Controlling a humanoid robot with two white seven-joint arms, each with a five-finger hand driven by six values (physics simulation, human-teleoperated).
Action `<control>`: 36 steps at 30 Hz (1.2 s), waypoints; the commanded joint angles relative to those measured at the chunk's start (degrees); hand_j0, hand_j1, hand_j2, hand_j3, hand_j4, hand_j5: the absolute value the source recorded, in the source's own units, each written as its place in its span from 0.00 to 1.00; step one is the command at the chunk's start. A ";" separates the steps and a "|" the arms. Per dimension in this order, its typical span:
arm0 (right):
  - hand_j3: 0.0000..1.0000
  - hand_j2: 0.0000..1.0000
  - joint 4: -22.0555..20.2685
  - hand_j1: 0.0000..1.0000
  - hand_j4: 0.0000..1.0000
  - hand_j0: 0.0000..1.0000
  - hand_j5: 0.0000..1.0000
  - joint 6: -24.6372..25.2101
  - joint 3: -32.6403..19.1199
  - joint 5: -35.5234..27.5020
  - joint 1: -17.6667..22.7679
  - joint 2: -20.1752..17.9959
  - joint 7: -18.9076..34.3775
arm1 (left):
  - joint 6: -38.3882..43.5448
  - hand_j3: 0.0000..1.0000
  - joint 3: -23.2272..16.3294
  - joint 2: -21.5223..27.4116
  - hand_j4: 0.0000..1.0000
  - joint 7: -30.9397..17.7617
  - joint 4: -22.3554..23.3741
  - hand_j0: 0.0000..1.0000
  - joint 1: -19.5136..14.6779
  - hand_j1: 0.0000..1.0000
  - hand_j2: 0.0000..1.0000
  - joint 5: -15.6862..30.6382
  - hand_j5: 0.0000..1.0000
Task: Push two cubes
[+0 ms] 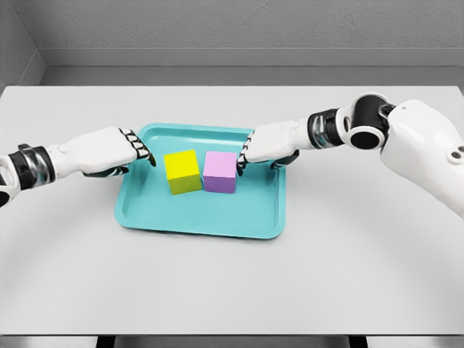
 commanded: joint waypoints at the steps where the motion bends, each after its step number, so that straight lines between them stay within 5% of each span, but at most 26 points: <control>1: 0.72 0.72 0.11 0.72 0.72 0.72 0.72 0.14 -0.07 -0.24 0.00 0.50 -0.02 | 0.11 0.68 0.01 0.11 0.68 0.02 0.07 0.68 0.00 0.68 0.68 0.30 0.68; 11: 0.72 0.72 0.11 0.72 0.72 0.72 0.72 0.14 -0.16 -0.24 -0.18 1.12 -0.02 | 0.11 0.68 1.86 5.11 0.68 0.11 0.51 0.68 -0.53 0.68 0.68 3.38 0.68; 16: 0.72 0.72 1.08 0.72 0.72 0.72 0.72 0.14 -0.16 -0.24 -0.88 1.73 -0.02 | 0.11 0.69 3.18 7.23 0.69 0.19 4.20 0.69 -0.70 0.69 0.69 4.35 0.69; 36: 0.72 0.72 2.57 0.72 0.72 0.72 0.72 0.14 -0.16 -0.24 -1.14 2.08 -0.02 | 0.11 0.71 3.88 7.23 0.71 0.19 4.64 0.71 -0.44 0.71 0.71 4.70 0.71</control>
